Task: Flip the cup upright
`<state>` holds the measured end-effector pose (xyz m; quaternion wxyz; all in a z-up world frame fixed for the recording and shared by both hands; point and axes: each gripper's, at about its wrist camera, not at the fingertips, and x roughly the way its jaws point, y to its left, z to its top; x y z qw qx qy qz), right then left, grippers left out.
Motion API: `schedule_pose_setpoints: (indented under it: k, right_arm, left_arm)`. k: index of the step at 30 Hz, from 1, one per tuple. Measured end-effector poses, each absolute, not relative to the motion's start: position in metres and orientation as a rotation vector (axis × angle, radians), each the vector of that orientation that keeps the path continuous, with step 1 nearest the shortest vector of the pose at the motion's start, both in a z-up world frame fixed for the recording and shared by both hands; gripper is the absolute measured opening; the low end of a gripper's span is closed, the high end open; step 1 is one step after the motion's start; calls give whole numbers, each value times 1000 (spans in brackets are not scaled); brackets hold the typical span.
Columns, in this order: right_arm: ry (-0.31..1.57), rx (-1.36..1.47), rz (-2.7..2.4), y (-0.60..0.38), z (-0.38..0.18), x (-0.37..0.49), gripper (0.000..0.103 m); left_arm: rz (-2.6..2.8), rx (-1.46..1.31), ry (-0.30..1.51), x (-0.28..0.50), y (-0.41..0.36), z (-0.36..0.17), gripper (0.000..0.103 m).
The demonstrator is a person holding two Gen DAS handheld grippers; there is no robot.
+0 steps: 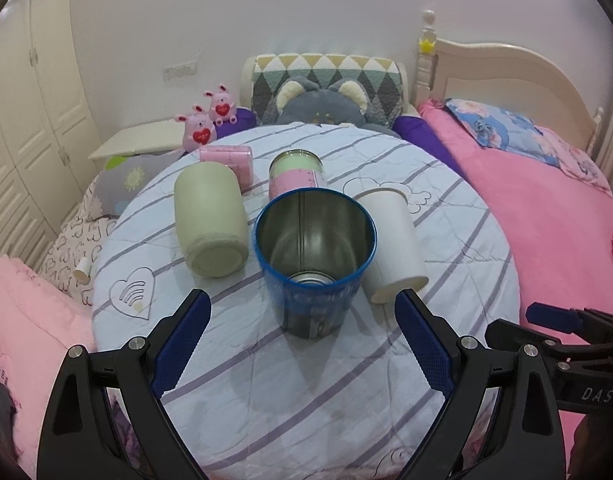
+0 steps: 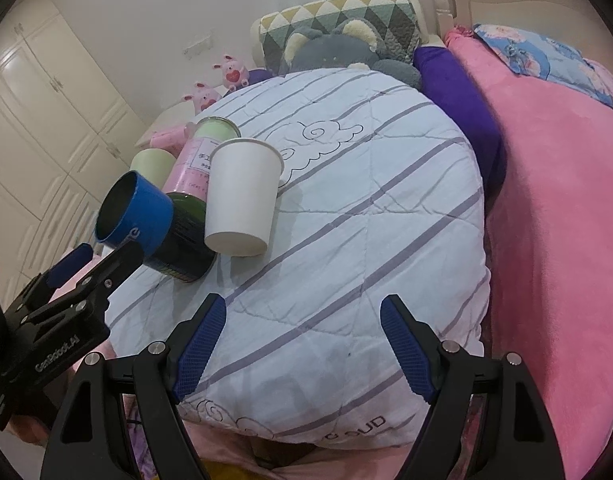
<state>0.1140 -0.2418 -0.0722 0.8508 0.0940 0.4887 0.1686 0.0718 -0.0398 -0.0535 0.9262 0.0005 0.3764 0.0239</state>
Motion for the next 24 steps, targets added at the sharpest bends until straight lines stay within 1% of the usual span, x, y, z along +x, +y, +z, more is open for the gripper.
schedule_pose_setpoints:
  k: [11,13,15,24]
  right_arm:
    - [945,166,352,-214,-72,69,81]
    - [896,176,348,-210,-71,59,81]
    - [849,174,362,-204,-72,50,81]
    - [692,223,363,-190,-85,24,81]
  left_arm:
    - [64,20,711,29,-11,-53,95]
    - [60,17,677,22,-7,-55,95]
    - [58,11,638,15,-1,-56,97]
    - [56,48,499,-3,8,-70,98]
